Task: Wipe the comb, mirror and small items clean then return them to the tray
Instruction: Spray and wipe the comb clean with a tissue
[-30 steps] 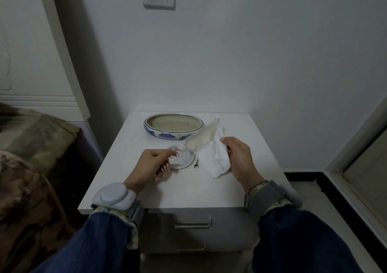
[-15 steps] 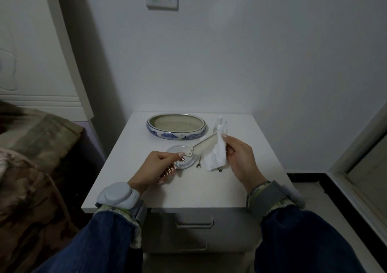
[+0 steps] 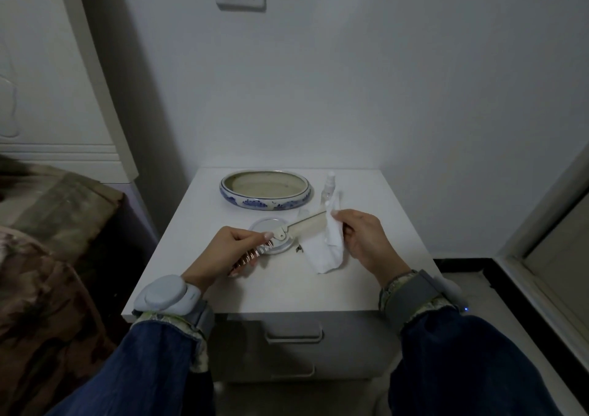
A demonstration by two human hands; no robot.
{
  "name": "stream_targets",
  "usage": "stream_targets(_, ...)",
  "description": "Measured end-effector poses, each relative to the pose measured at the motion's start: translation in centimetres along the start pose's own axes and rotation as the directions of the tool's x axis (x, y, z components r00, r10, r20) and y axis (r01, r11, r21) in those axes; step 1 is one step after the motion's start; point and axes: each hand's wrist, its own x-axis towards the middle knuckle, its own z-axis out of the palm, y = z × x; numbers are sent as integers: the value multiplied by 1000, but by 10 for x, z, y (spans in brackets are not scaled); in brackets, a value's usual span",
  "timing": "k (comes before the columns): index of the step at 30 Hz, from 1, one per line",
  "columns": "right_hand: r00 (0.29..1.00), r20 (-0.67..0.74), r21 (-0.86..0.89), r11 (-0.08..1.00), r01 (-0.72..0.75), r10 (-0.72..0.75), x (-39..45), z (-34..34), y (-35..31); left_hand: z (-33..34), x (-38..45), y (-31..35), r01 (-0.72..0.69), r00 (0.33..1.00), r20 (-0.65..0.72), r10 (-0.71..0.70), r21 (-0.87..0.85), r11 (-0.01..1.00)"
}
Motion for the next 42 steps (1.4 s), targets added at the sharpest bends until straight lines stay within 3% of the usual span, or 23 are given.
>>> stream_targets(9,1000,17,-132,991,3,0,-15,-1,-15,-3,-2,0,17,1000,22,-18,25,1000)
stream_targets(16,997,70,-129,991,30,-21,-15,-1,-18,-6,-4,1,62,998,29,-64,53,997)
stream_targets(23,988,152,-295,954,53,-8,-14,-7,-20,-8,-6,1,58,997,47,-61,61,996)
stream_targets(28,991,132,-379,921,87,-39,-13,-7,-16,-8,-6,2,71,995,63,-77,97,993)
stream_targets(35,989,85,-330,933,144,-122,-17,-3,-18,-6,-5,0,64,996,57,-69,96,993)
stream_targets(42,992,119,-158,986,59,-40,-27,3,-27,-5,-6,2,42,998,40,-45,59,997)
